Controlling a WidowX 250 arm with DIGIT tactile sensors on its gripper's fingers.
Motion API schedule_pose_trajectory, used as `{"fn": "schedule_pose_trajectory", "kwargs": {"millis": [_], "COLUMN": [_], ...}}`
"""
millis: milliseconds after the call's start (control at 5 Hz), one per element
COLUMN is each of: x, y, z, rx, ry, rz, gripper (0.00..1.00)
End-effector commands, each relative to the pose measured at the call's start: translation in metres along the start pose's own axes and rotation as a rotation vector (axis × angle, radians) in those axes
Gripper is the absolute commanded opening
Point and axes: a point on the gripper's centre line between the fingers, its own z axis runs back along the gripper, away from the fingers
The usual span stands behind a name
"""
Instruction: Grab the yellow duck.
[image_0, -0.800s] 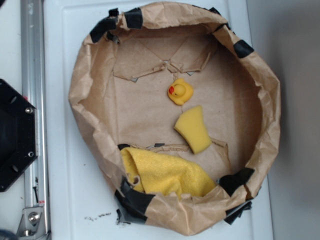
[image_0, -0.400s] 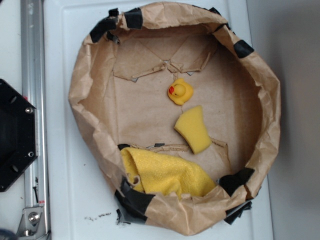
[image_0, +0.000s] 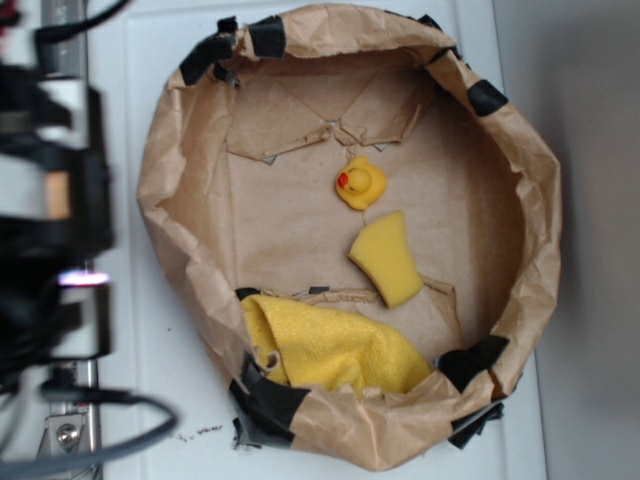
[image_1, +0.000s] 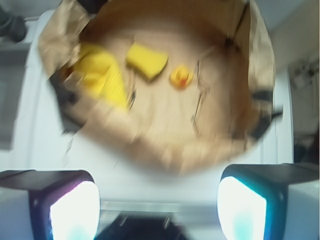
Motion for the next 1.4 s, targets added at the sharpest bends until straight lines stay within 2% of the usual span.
{"fn": "schedule_pose_trajectory", "kwargs": {"millis": [0, 200, 400, 600, 800, 1000, 1200], "x": [0.05, 0.066, 0.065, 0.064, 0.067, 0.072, 0.077], "y": [0.037, 0.024, -0.002, -0.017, -0.015, -0.005, 0.023], "z": [-0.077, -0.108, -0.131, -0.137, -0.142, -0.151, -0.162], "rx": [-0.033, -0.047, -0.113, -0.147, -0.154, -0.179, -0.213], "ry": [-0.024, -0.039, -0.005, 0.006, 0.012, 0.05, 0.056], "rz": [-0.073, -0.21, -0.308, -0.372, -0.369, -0.374, -0.399], "gripper": [1.0, 1.0, 1.0, 1.0, 1.0, 1.0, 1.0]}}
